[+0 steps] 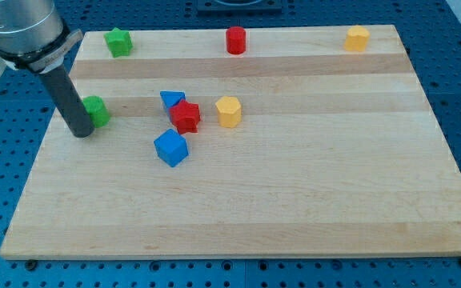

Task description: Point at red star

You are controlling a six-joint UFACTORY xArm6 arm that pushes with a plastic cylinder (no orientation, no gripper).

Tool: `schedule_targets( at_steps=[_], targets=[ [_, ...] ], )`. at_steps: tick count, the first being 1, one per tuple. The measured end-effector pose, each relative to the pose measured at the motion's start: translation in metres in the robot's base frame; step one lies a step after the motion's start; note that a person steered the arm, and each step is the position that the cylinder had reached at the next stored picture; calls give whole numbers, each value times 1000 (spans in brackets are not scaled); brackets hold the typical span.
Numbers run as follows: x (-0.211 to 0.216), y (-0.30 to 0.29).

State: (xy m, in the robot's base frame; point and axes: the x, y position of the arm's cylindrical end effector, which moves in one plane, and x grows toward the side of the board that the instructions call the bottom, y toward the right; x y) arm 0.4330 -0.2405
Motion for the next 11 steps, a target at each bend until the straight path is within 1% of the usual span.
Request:
schedule_targets(
  at_steps=[2,3,4,6,9,11],
  targets=[
    [-2,0],
    [5,3],
    [9,32],
    [49,109],
    [42,236],
    [13,299]
  ],
)
